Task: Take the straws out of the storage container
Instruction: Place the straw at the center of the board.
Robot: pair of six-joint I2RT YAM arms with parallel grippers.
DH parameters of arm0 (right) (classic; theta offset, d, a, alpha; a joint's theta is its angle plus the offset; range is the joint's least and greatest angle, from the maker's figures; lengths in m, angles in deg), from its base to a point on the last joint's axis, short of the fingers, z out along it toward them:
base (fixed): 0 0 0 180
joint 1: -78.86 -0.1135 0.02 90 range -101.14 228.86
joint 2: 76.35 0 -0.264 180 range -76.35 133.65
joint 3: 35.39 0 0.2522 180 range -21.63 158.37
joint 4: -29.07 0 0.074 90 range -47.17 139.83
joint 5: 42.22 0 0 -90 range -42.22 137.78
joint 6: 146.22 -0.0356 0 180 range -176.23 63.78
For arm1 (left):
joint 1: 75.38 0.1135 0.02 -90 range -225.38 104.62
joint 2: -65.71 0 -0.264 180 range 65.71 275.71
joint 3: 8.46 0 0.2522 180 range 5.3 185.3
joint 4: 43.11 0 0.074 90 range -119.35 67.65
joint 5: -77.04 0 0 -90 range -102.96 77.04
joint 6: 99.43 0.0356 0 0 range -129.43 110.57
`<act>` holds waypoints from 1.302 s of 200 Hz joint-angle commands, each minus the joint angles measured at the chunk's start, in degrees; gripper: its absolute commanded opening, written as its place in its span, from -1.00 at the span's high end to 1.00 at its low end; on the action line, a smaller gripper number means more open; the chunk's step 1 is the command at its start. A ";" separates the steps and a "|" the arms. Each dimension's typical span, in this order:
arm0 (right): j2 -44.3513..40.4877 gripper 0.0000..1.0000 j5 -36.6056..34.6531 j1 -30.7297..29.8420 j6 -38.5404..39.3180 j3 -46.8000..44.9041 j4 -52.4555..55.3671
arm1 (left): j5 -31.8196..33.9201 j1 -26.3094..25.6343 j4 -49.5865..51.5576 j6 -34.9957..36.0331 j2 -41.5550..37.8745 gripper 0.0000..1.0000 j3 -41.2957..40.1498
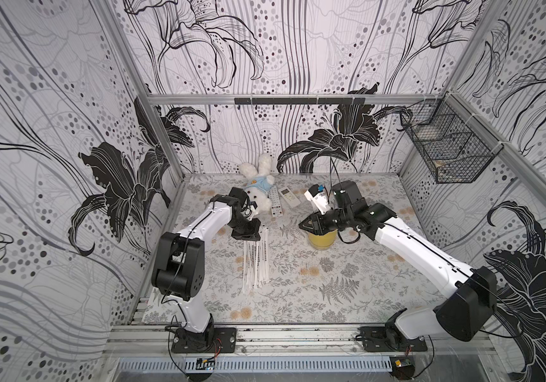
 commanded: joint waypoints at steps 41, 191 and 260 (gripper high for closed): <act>0.21 0.36 -1.79 -0.23 1.69 -1.39 -0.82 | -2.03 2.29 -1.65 1.06 1.27 0.88 0.63; -3.62 0.36 -15.56 -0.17 2.74 1.56 1.51 | 2.54 3.22 -6.89 1.62 -6.13 0.62 -2.70; 0.68 0.42 -26.15 4.47 4.88 5.05 1.83 | 8.83 -17.47 -35.03 4.45 -25.41 0.45 -9.69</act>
